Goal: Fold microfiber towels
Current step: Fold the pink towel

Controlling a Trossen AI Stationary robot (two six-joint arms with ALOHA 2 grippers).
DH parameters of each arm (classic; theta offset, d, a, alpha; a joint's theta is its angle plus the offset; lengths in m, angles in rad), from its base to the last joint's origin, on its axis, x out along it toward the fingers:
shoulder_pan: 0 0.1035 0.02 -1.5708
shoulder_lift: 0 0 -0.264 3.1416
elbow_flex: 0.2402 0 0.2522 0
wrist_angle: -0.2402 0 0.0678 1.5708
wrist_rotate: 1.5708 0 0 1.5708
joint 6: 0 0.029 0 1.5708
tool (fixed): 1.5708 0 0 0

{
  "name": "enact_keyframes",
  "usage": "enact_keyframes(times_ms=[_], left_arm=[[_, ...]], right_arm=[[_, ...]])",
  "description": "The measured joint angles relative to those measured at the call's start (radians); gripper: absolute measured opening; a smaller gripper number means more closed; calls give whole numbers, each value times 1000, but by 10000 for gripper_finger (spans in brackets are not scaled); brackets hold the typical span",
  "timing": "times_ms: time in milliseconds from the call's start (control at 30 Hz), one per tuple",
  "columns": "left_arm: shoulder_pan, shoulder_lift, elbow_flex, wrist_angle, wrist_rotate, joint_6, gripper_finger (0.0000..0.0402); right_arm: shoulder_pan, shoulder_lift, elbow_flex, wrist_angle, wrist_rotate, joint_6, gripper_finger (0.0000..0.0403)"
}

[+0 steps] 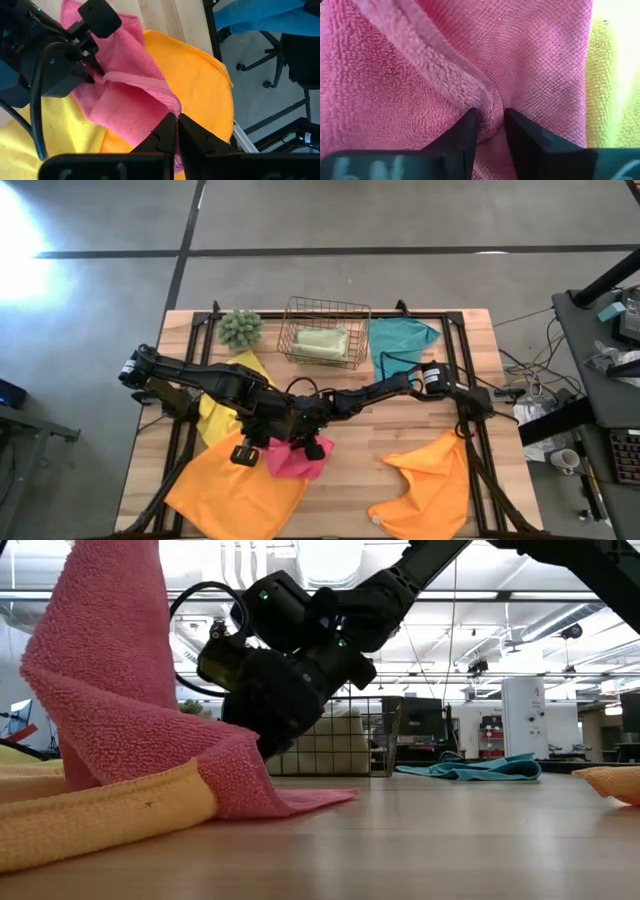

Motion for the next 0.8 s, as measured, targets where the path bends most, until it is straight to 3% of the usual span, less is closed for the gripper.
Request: enact_keyframes(times_ms=[300, 800], left_arm=[[0, 0, 0, -8, 0, 0, 0], [-4, -42, -1, -18, -14, -41, 0]], right_arm=[[-5, -41, -2, -73, -14, -13, 15], [-7, -203, -22, -280, -49, -70, 9]])
